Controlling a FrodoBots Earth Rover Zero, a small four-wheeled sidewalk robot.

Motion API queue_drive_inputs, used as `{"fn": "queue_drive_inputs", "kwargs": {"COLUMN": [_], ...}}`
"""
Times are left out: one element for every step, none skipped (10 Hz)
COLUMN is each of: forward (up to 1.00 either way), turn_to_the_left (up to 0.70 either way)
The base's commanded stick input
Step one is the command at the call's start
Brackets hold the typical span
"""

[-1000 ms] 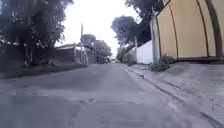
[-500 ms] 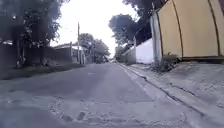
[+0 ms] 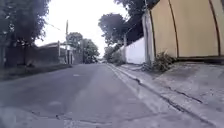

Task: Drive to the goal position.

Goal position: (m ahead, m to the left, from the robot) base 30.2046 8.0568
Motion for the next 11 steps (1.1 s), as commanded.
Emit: {"fn": "queue_drive_inputs", "kwargs": {"forward": [1.00, 1.00, 1.00, 1.00, 1.00, 1.00, 1.00, 1.00, 1.00, 1.00, 1.00], "turn_to_the_left": [0.00, 0.00, 0.00, 0.00, 0.00, 0.00, 0.00, 0.00, 0.00, 0.00, 0.00]}}
